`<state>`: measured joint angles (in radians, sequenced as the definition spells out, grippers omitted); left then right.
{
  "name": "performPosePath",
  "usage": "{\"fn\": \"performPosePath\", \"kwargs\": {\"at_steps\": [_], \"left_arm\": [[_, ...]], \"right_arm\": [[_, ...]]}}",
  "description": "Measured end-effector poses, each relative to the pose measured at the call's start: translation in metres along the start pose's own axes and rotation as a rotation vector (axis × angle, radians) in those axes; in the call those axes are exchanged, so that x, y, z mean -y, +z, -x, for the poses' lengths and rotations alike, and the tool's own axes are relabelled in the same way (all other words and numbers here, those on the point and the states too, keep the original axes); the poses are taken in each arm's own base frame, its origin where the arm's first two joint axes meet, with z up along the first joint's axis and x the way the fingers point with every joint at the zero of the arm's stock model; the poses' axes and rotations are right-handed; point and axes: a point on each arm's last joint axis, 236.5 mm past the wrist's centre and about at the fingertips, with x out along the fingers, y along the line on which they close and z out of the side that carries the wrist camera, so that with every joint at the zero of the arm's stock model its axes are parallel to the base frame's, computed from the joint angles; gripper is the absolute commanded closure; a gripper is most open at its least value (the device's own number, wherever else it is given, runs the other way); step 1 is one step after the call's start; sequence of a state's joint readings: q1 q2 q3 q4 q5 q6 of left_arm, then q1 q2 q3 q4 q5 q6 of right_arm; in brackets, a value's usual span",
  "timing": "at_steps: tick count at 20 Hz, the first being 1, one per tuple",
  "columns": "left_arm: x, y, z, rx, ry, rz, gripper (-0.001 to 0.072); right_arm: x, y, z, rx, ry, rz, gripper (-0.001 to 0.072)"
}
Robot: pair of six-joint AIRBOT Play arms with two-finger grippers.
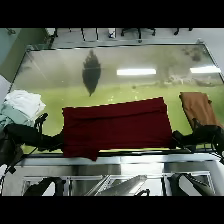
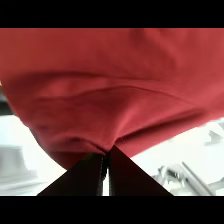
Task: Fold the shirts.
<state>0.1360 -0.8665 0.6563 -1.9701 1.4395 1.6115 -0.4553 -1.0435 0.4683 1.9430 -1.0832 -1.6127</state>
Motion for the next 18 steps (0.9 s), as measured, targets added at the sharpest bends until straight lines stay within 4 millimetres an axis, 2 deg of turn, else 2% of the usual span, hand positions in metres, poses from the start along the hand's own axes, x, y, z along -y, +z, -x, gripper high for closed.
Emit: {"fn": "performPosePath", "kwargs": {"at_steps": [2, 5, 8, 10, 13, 16, 18], "left_arm": [[-0.002, 0.023, 0.003, 0.029, 0.015, 0.001, 0.0693], [0.008, 0.075, 0.017, 0.111, 0.000, -0.011, 0.0693], [0.015, 0.125, 0.023, 0.162, -0.013, -0.023, 0.0693], [0.015, 0.154, 0.018, 0.173, -0.014, -0.021, 0.0693], [0.011, 0.189, 0.002, 0.173, -0.014, -0.008, 0.0693], [0.015, 0.218, -0.017, 0.159, -0.014, -0.020, 0.0693], [0.023, 0.235, -0.027, 0.153, -0.018, -0.041, 0.0693]], "right_arm": [[-0.029, 0.026, 0.018, 0.088, 0.090, 0.043, 0.0693], [-0.073, 0.074, 0.048, 0.222, 0.212, 0.111, 0.0693], [-0.109, 0.120, 0.063, 0.303, 0.267, 0.168, 0.0693], [-0.130, 0.146, 0.061, 0.327, 0.281, 0.201, 0.0693], [-0.152, 0.174, 0.040, 0.323, 0.279, 0.247, 0.0693], [-0.161, 0.188, 0.013, 0.288, 0.272, 0.260, 0.0692], [-0.163, 0.192, 0.001, 0.272, 0.266, 0.264, 0.0692]]}}
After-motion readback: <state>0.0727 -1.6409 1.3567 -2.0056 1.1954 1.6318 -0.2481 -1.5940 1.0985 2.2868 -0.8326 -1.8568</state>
